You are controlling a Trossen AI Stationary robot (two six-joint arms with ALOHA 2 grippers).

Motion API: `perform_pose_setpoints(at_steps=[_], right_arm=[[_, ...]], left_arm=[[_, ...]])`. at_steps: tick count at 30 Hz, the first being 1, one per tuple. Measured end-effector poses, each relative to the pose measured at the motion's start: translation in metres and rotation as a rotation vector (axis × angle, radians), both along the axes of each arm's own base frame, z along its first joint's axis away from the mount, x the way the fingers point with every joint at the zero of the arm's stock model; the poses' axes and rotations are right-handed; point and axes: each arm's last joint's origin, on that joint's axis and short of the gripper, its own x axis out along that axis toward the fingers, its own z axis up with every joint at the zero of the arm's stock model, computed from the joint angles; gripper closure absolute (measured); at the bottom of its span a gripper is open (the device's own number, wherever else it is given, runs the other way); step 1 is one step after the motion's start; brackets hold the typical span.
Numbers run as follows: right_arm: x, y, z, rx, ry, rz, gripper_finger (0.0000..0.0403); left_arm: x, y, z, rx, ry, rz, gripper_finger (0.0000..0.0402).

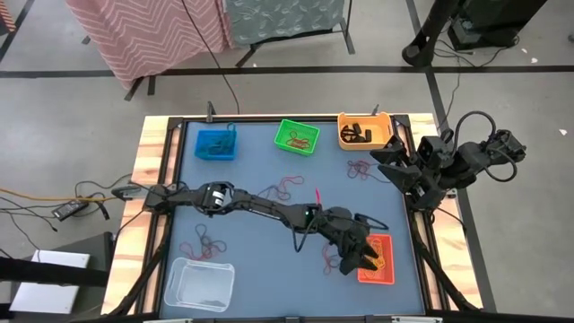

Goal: Sort rubber bands into baskets
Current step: Put the brown rubber band into the transparent bin

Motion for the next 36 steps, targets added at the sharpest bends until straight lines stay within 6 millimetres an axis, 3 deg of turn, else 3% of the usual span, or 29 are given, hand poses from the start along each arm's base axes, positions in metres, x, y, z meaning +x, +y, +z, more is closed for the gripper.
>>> perform_pose_setpoints(at_steps=[4,10,12,17,20,23,25,31,36], right_arm=[[0.000,0.000,0.000,0.000,0.000,0.000,0.0172],[0.000,0.000,0.000,0.005,-0.001,0.008,0.0172],[0.000,0.001,0.000,0.005,0.003,0.012,0.0172],[0.001,0.001,-0.002,0.001,0.017,0.024,0.0172],[0.002,0.002,-0.003,-0.007,0.030,0.027,0.0172],[0.002,0.002,-0.004,-0.010,0.043,0.028,0.0172],[0.003,0.002,-0.005,-0.015,0.050,0.031,0.0172],[0.003,0.003,-0.006,-0.020,0.060,0.040,0.0172],[0.007,0.003,-0.008,-0.018,0.078,0.021,0.0172]], left_arm=[[0.000,0.008,0.005,-0.005,-0.004,0.001,0.0143],[-0.011,0.055,0.017,-0.028,0.225,-0.164,0.0152],[-0.024,0.071,0.026,0.054,0.321,-0.174,0.0160],[-0.073,0.102,0.071,0.476,0.452,-0.063,0.0183],[-0.100,0.114,0.091,0.600,0.475,0.016,0.0193],[-0.131,0.122,0.095,0.581,0.471,0.076,0.0197],[-0.158,0.123,0.085,0.551,0.482,0.135,0.0198],[-0.273,0.116,0.034,0.431,0.635,0.355,0.0199],[-0.356,0.127,0.018,0.405,0.953,0.535,0.0199]])
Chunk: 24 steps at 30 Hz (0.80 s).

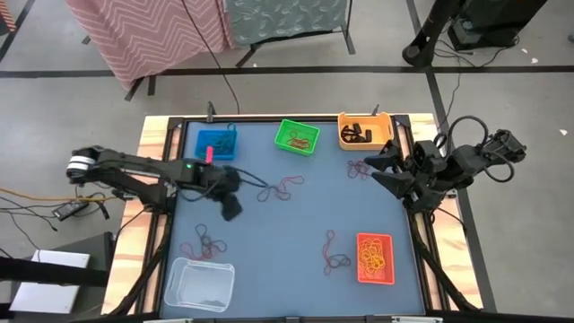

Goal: Sort rubber bands into baskets
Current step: Put the brown rubber band into the transparent bin

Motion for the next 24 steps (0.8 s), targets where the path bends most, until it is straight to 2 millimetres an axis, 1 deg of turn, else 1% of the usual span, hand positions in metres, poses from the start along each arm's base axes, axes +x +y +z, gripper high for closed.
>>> perform_pose_setpoints(at_steps=[1,2,4,6,12,15,20,24], right_arm=[[0.001,0.000,0.000,0.005,0.003,-0.015,0.0172],[0.002,0.000,-0.001,0.007,0.015,-0.031,0.0172],[0.005,0.000,-0.003,0.012,0.027,-0.056,0.0172],[0.009,0.002,-0.005,0.011,0.042,-0.067,0.0172],[0.017,0.005,-0.010,0.032,0.067,-0.074,0.0172],[0.020,0.006,-0.011,0.051,0.072,-0.068,0.0172],[0.023,0.008,-0.013,0.083,0.071,-0.054,0.0172],[0.024,0.009,-0.013,0.082,0.072,-0.053,0.0172]], left_arm=[[-0.012,0.006,0.000,0.014,0.064,0.060,0.0199],[-0.021,0.011,-0.002,0.031,0.126,0.101,0.0199],[-0.029,0.022,-0.005,0.039,0.207,0.162,0.0199],[-0.032,0.032,-0.011,0.032,0.268,0.205,0.0199],[-0.025,0.056,-0.030,0.006,0.369,0.267,0.0199],[-0.021,0.064,-0.039,-0.025,0.405,0.253,0.0199],[-0.014,0.070,-0.053,-0.069,0.438,0.235,0.0199],[-0.016,0.068,-0.066,-0.098,0.464,0.225,0.0199]])
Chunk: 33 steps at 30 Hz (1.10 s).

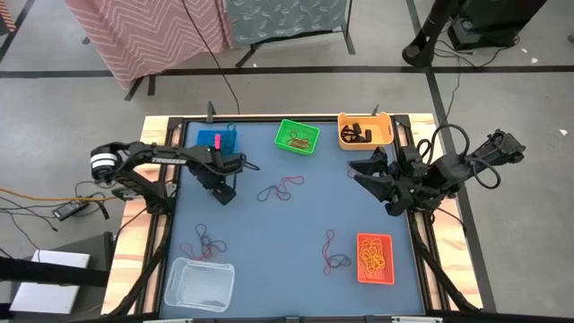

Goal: Sort rubber bands into baskets
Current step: Put the brown rubber band into the transparent bin

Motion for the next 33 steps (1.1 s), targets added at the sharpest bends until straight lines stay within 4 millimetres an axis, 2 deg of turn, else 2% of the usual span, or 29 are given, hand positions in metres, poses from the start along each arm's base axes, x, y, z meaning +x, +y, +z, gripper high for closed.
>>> perform_pose_setpoints(at_steps=[4,9,11,13,15,16,19,22,24,27,30,33], right_arm=[[0.002,0.001,-0.001,-0.002,0.003,0.002,0.0172],[0.003,0.002,-0.002,-0.004,0.006,0.000,0.0172],[0.003,0.001,-0.001,-0.004,0.005,0.000,0.0172],[0.003,0.002,-0.002,-0.005,0.006,0.000,0.0172],[0.003,0.002,-0.002,-0.005,0.006,0.000,0.0172],[0.003,0.002,-0.002,-0.005,0.006,0.000,0.0172],[0.003,0.002,-0.002,-0.006,0.006,0.001,0.0172],[0.003,0.002,-0.001,-0.008,0.005,0.008,0.0172],[0.003,0.002,-0.002,-0.012,0.006,0.011,0.0172],[0.003,0.002,-0.002,-0.020,0.014,0.010,0.0172],[0.003,0.002,-0.003,-0.027,0.024,0.014,0.0172],[0.004,0.003,-0.005,-0.032,0.035,0.026,0.0172]], left_arm=[[-0.008,-0.004,-0.016,-0.033,-0.003,0.014,0.0199],[-0.012,-0.005,-0.022,-0.032,-0.003,-0.006,0.0209],[-0.010,-0.004,-0.020,-0.029,-0.010,-0.029,0.0241],[-0.006,-0.003,-0.016,-0.025,-0.019,-0.055,0.0304],[0.000,0.000,-0.010,0.001,-0.043,-0.087,0.0372],[0.006,0.002,-0.005,0.013,-0.071,-0.099,0.0384],[0.014,0.004,0.015,0.033,-0.112,-0.145,0.0396],[0.022,-0.001,0.046,0.070,-0.208,-0.216,0.0398],[0.023,-0.013,0.069,0.079,-0.287,-0.283,0.0399],[0.021,-0.042,0.100,0.066,-0.449,-0.364,0.0400],[0.008,-0.080,0.117,0.015,-0.539,-0.414,0.0400],[-0.009,-0.127,0.126,-0.082,-0.588,-0.479,0.0400]])
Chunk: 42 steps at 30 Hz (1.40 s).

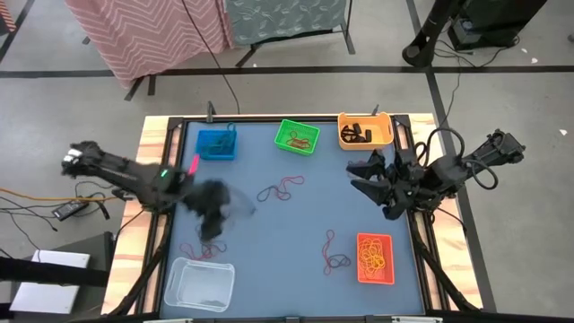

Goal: Sort rubber bands into baskets
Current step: Put the brown rubber band into the transparent bin

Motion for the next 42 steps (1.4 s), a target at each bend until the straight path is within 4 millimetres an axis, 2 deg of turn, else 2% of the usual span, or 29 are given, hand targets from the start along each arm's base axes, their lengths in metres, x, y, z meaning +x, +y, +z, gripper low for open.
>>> perform_pose_setpoints(at_steps=[5,9,12,15,19,25,34,38,42], right_arm=[[0.001,0.000,-0.002,-0.006,0.019,0.004,0.0172],[0.001,0.000,-0.002,-0.009,0.023,0.003,0.0172],[0.001,0.000,-0.002,-0.014,0.023,0.002,0.0172],[0.001,0.000,-0.002,-0.016,0.024,0.001,0.0172],[0.001,0.000,-0.002,-0.017,0.024,0.000,0.0172],[0.001,0.000,-0.002,-0.017,0.024,0.000,0.0172],[0.001,0.001,-0.003,-0.018,0.027,0.027,0.0172],[0.001,0.001,-0.003,-0.017,0.026,0.031,0.0172],[0.001,0.001,-0.003,-0.017,0.026,0.033,0.0172]], left_arm=[[-0.029,-0.083,0.005,-0.198,-0.037,-0.117,0.0401],[-0.050,-0.137,-0.013,-0.262,0.050,-0.132,0.0401],[-0.062,-0.167,-0.036,-0.249,0.166,-0.170,0.0401],[-0.063,-0.179,-0.054,-0.217,0.255,-0.182,0.0399],[-0.056,-0.176,-0.062,-0.169,0.280,-0.153,0.0388],[-0.052,-0.161,-0.062,-0.099,0.319,-0.118,0.0354],[-0.036,-0.155,-0.055,-0.225,0.371,-0.198,0.0232],[-0.014,-0.130,-0.033,-0.176,0.307,-0.206,0.0177],[0.007,-0.086,-0.015,0.064,0.301,-0.159,0.0143]])
